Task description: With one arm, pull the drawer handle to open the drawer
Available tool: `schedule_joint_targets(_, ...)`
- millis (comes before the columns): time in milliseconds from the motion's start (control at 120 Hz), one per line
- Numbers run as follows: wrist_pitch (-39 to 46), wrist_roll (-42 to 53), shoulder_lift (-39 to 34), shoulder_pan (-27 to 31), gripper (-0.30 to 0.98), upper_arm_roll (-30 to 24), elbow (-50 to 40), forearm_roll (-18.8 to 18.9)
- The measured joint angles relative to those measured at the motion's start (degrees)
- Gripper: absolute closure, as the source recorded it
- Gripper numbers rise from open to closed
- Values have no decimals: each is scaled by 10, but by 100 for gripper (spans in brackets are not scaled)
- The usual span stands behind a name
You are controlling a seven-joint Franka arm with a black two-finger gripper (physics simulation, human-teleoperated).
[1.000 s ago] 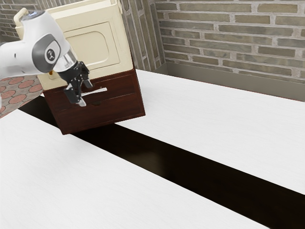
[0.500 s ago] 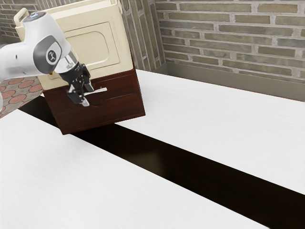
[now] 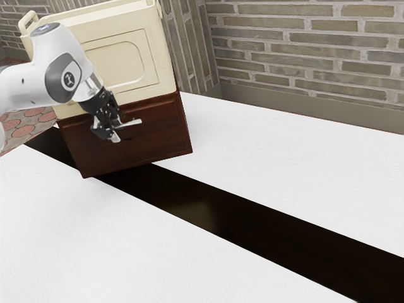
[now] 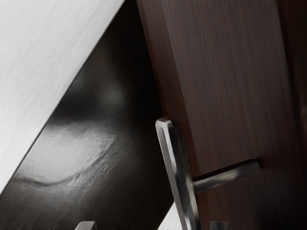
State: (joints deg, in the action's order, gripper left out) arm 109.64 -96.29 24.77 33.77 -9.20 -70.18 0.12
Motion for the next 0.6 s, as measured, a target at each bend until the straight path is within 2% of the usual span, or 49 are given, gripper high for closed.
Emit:
schedule_joint_targets(242,12,-4,-23,-1,52,1,-40,-11)
schedule_joint_targets(600,60,-5,-80,-7,53,3,-129,-18)
